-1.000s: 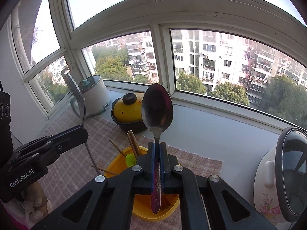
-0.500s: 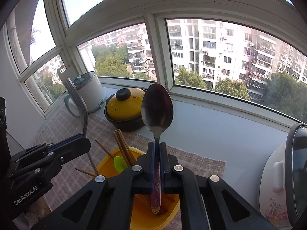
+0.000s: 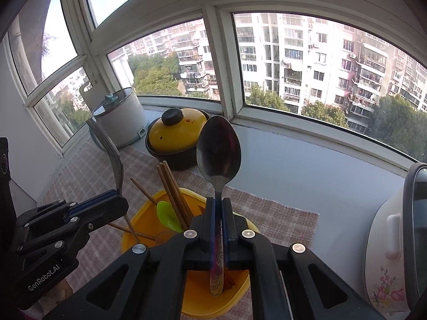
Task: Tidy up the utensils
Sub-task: 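Lower the fork and spoon into the yellow container and open both tools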
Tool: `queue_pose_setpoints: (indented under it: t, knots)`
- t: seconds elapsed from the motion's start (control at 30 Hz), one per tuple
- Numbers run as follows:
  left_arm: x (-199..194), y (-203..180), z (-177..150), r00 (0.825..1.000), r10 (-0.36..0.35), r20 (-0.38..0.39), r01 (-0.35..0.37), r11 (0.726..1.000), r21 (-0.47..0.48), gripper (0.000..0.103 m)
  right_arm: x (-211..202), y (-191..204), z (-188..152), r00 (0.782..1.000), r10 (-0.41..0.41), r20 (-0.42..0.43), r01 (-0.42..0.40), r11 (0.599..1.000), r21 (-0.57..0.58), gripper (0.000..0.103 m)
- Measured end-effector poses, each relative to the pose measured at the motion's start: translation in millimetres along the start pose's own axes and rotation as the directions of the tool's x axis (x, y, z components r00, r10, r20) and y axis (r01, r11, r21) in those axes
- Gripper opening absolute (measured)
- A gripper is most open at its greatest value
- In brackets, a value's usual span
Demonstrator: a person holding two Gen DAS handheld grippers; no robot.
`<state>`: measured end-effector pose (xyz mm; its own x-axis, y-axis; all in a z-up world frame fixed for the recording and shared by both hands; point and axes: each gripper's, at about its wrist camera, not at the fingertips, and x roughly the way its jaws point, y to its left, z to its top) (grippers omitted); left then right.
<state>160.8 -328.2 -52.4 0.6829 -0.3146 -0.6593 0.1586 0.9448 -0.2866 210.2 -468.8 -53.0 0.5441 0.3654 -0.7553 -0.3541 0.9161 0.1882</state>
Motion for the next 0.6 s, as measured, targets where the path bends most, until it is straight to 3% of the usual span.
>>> queue_pose_setpoints:
  t: [0.6]
  knots:
    - [-3.2,6.1,-5.0,1.0,0.012,-0.004,-0.012,1.0,0.003,0.003,2.9,2.6,-9.2,0.999,-0.037,-0.017,0.037,0.999,-0.004,0.002]
